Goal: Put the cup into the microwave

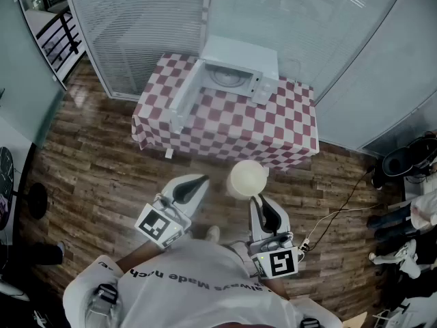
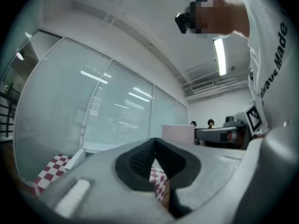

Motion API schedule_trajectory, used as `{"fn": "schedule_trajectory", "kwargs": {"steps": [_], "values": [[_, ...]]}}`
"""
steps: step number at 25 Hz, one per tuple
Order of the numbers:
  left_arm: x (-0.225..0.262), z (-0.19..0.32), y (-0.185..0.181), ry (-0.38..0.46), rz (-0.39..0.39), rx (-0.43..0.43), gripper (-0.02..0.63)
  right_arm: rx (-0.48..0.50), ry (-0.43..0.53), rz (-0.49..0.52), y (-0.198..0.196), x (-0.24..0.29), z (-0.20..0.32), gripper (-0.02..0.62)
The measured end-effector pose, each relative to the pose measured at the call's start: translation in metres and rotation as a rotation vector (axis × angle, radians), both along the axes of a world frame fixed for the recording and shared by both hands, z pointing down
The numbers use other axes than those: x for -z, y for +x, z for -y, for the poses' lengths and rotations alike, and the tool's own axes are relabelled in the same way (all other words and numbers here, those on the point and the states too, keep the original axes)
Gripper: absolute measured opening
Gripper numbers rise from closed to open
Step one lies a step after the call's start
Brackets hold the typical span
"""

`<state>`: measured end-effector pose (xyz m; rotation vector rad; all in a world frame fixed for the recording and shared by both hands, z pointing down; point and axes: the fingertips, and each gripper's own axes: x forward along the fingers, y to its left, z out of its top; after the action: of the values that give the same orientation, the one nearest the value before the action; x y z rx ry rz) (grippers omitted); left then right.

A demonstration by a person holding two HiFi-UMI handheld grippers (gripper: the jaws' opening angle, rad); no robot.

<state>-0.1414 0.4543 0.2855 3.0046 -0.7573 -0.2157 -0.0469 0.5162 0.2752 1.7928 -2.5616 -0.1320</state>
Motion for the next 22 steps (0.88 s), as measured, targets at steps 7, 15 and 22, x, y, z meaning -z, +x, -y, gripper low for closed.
{"fn": "schedule_trajectory", "kwargs": {"steps": [7, 15, 22], "values": [[0.001, 0.0, 0.008, -0.006, 0.003, -0.006, 0.003, 0.004, 0.002, 0.005, 0.006, 0.003, 0.001, 0.048], [0.0, 0.009, 0.043, 0.0, 0.01, 0.001, 0.003, 0.02, 0.009, 0.032, 0.042, 0.0, 0.008, 0.048], [-0.012, 0.013, 0.088, -0.026, 0.012, 0.0, 0.003, 0.032, 0.015, 0.022, 0.082, -0.005, 0.017, 0.048]]}}
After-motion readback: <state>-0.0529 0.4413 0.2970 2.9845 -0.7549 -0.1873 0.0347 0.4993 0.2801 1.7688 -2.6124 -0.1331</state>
